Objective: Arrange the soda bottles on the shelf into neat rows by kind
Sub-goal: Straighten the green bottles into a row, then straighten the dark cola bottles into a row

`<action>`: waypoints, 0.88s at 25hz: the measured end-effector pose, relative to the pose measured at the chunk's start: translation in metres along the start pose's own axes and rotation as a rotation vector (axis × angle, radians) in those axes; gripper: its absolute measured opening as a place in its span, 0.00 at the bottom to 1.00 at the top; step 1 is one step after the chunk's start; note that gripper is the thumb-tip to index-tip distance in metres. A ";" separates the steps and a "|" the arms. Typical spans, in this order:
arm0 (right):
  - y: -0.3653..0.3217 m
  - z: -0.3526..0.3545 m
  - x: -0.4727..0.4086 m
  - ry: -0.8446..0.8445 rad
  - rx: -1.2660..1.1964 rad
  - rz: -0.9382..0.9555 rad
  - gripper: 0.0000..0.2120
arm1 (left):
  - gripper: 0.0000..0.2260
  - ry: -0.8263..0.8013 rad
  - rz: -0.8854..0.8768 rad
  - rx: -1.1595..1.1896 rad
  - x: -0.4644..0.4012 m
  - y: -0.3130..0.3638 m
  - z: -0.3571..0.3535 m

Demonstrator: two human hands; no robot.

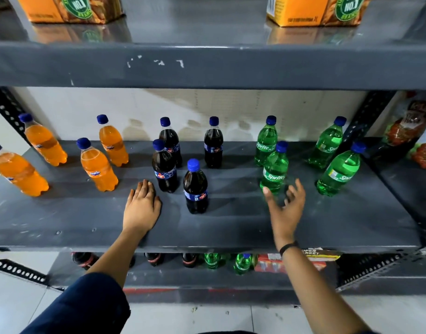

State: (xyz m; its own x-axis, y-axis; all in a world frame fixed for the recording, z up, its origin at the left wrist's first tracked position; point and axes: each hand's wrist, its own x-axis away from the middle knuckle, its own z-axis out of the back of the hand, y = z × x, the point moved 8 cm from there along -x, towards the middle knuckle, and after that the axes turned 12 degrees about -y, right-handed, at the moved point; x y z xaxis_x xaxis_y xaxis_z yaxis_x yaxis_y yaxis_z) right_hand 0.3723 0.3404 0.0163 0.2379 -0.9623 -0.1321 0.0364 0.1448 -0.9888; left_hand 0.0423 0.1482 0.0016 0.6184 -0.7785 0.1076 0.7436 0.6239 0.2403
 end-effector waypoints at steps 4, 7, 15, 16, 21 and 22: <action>-0.016 -0.069 0.057 -0.294 0.024 0.079 0.36 | 0.24 0.012 0.000 0.010 -0.001 -0.001 0.001; -0.015 -0.132 0.061 -0.675 0.077 0.048 0.41 | 0.24 0.009 -0.005 0.024 -0.001 -0.001 0.000; -0.025 -0.159 0.031 -0.494 0.177 0.110 0.26 | 0.25 0.005 -0.018 0.036 0.001 0.000 0.002; -0.026 -0.152 0.022 -0.433 0.192 0.114 0.26 | 0.25 0.003 -0.017 0.036 0.001 0.000 0.002; -0.021 -0.136 0.003 -0.269 0.281 0.080 0.28 | 0.27 0.005 -0.037 0.045 0.000 0.001 0.003; -0.021 -0.136 0.004 -0.262 0.311 0.090 0.30 | 0.28 0.005 -0.041 0.064 0.000 0.001 0.003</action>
State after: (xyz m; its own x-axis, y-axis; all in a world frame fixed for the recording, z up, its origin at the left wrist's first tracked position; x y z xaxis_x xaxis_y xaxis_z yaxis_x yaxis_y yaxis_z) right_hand 0.2403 0.3025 0.0269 0.4908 -0.8572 -0.1557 0.2861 0.3274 -0.9005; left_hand 0.0422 0.1485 0.0045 0.5890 -0.8029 0.0919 0.7508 0.5857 0.3053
